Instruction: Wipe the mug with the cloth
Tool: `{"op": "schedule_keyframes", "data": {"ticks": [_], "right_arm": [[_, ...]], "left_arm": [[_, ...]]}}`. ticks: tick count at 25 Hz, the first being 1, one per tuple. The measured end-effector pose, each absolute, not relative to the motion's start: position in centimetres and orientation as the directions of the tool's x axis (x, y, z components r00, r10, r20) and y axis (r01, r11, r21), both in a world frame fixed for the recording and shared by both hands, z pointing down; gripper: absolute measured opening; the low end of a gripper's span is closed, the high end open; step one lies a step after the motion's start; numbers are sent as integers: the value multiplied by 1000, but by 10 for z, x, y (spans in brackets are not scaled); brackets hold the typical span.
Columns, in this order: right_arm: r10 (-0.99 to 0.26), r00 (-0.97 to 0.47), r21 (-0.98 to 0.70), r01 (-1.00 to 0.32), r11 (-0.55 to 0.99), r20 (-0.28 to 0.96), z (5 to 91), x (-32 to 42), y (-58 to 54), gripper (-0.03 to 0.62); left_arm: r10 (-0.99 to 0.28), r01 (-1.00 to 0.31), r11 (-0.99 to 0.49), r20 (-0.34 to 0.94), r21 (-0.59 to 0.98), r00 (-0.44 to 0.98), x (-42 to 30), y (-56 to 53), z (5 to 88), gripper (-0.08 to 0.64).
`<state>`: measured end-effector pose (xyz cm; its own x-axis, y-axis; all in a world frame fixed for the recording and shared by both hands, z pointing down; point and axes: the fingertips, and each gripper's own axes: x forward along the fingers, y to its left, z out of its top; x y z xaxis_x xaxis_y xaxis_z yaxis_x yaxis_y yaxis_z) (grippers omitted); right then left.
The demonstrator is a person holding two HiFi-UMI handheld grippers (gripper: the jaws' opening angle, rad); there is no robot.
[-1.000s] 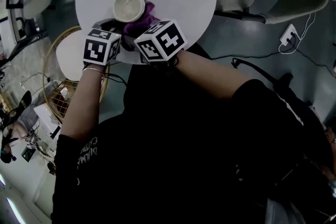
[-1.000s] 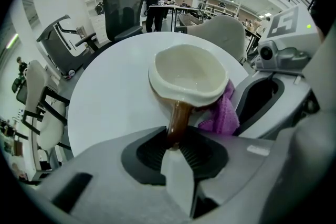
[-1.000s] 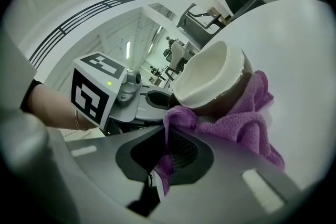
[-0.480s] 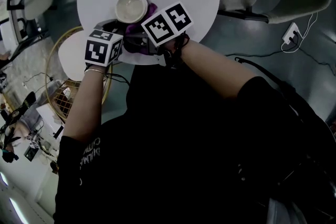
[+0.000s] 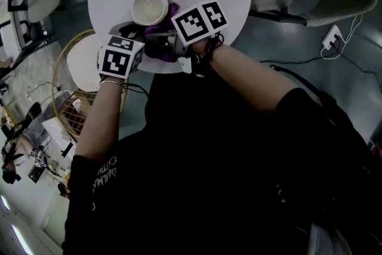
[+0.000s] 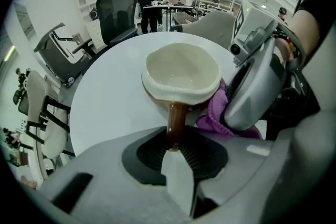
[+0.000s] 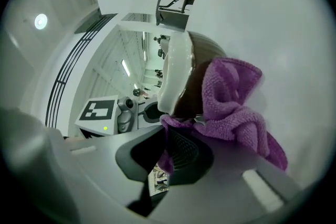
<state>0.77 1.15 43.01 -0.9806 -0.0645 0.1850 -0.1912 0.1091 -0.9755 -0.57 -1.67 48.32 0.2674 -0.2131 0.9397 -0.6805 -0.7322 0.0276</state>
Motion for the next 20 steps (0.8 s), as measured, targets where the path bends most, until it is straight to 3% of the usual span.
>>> {"op": "schedule_keyframes", "data": {"ticks": [20], "right_arm": [[-145,-972,-982,-185,-28,187,435,45,-1,23]], "left_arm": [[-227,-673,-739,934,18,275,-6,-18,481,67]]}}
